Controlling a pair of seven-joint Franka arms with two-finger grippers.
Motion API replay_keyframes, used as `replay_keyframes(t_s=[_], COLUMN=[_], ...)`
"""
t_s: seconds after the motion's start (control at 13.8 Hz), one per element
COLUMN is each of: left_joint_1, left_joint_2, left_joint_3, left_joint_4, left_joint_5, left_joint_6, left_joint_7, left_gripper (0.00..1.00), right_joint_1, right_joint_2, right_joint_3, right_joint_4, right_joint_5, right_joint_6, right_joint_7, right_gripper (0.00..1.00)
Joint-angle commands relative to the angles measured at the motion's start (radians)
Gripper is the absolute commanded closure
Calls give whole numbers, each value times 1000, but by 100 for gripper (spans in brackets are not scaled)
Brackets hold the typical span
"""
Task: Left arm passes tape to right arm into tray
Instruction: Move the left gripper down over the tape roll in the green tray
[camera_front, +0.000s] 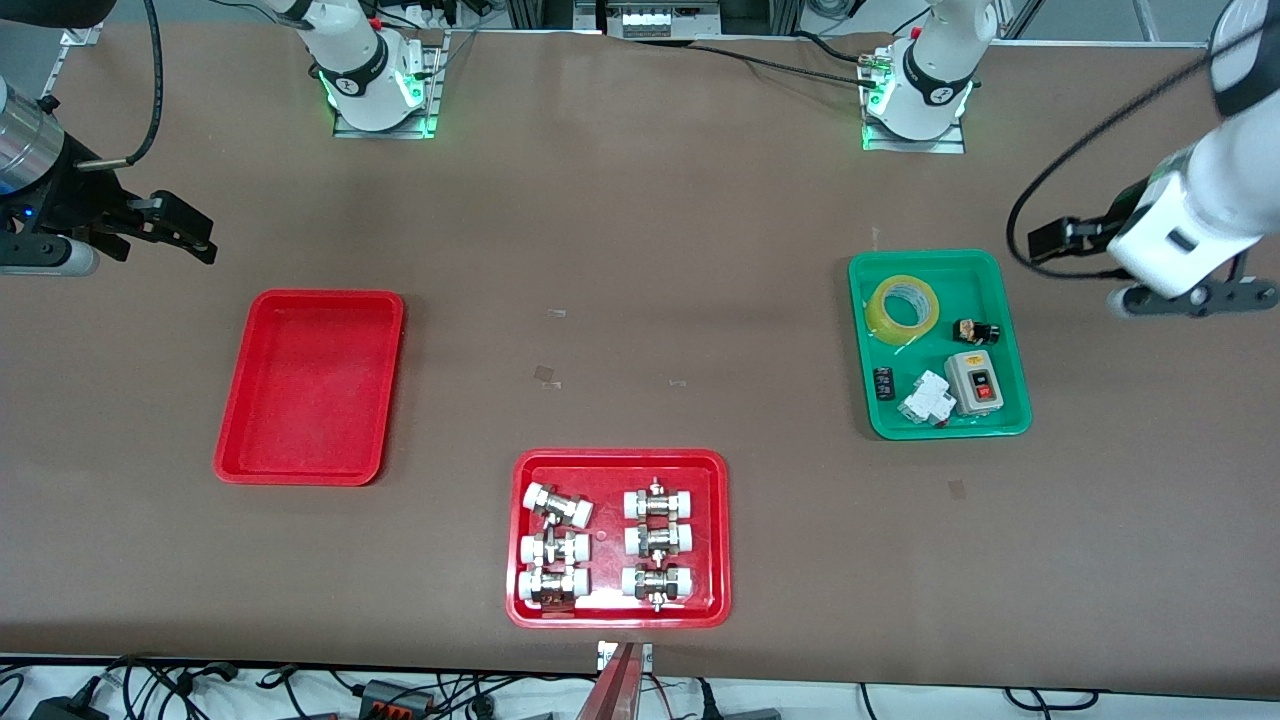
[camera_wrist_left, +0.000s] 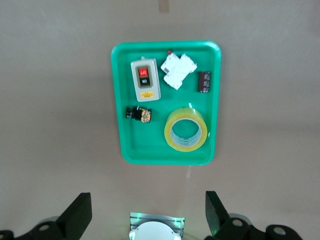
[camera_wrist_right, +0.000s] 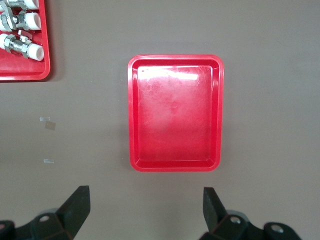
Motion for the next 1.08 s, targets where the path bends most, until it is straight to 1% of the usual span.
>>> replay_keyframes(t_s=[0.0, 0.07, 0.22, 0.29, 0.36, 0.43, 0.51, 0.87, 0.94, 1.01], left_joint_1=[7, 7, 16, 16, 21, 42, 50, 55, 64, 70], left_joint_2=[129, 131, 102, 103, 105, 105, 105, 105, 105, 105], left_joint_3=[-2, -1, -2, -1, 1, -1, -1, 2, 2, 2], left_joint_4=[-29, -114, -337, -420, -513, -614, -670, -707, -709, -709], left_joint_5=[24, 24, 24, 24, 24, 24, 24, 26, 27, 30], left_joint_6=[63, 133, 337, 426, 530, 662, 741, 732, 735, 735], left_joint_7=[13, 12, 9, 4, 1, -1, -2, -2, -2, -1], left_gripper=[0, 0, 0, 0, 0, 0, 0, 0, 1, 14], right_joint_1=[8, 8, 11, 11, 11, 12, 15, 17, 17, 17], right_joint_2=[5, 5, 5, 5, 5, 5, 5, 5, 5, 5], right_joint_3=[-1, -1, -1, -1, -1, -1, -1, -1, -1, -1], right_joint_4=[18, 18, 18, 18, 18, 17, 17, 17, 17, 17], right_joint_5=[-15, -15, -15, -15, -15, -15, -15, -15, -15, -15], right_joint_6=[-20, -20, -20, -20, -20, -22, -20, -22, -23, -23], right_joint_7=[13, 13, 13, 13, 15, 15, 15, 16, 16, 16], right_gripper=[0, 0, 0, 0, 0, 0, 0, 0, 0, 0])
